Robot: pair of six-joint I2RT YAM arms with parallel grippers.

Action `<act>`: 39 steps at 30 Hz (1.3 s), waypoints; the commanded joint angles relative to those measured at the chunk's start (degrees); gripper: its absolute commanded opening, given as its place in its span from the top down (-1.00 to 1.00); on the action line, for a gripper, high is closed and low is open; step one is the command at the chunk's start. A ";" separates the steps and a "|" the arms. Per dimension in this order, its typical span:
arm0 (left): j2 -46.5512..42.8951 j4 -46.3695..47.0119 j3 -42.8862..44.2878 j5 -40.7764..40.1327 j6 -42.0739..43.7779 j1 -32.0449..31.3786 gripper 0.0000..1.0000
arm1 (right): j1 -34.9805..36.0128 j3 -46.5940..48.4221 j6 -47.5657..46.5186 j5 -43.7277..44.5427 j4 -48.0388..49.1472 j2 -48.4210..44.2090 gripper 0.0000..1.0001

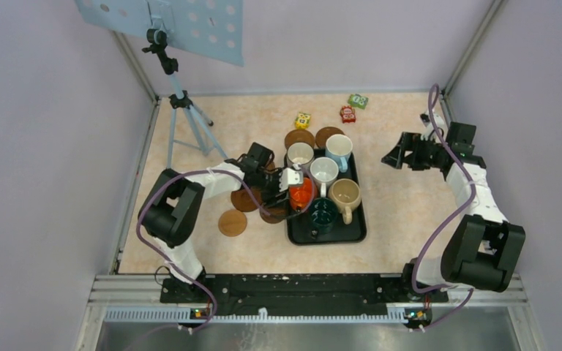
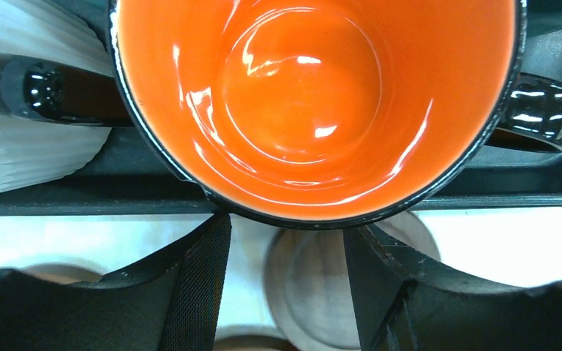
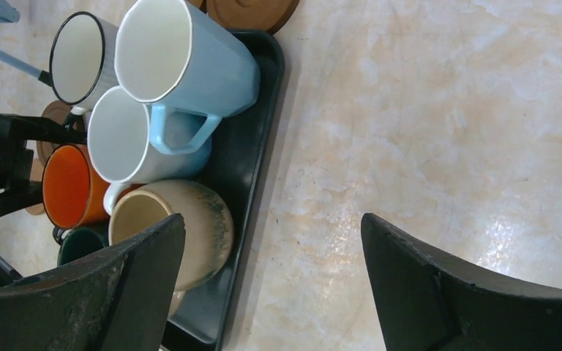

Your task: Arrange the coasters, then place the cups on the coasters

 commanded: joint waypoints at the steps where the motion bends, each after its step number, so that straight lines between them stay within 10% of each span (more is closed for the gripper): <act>1: 5.07 8.10 5.52 2.38 -1.10 -4.82 -0.27 | -1.09 3.90 -2.93 -1.62 -1.07 -0.95 -0.76; 20: 14.53 4.19 20.01 2.52 -12.35 -10.81 -0.45 | -0.37 13.02 -15.77 -3.80 -11.47 -3.18 -0.76; 39: -8.55 -5.99 -4.98 2.44 -1.63 -3.16 -0.50 | 35.71 19.77 -22.36 19.22 -13.57 0.61 -0.73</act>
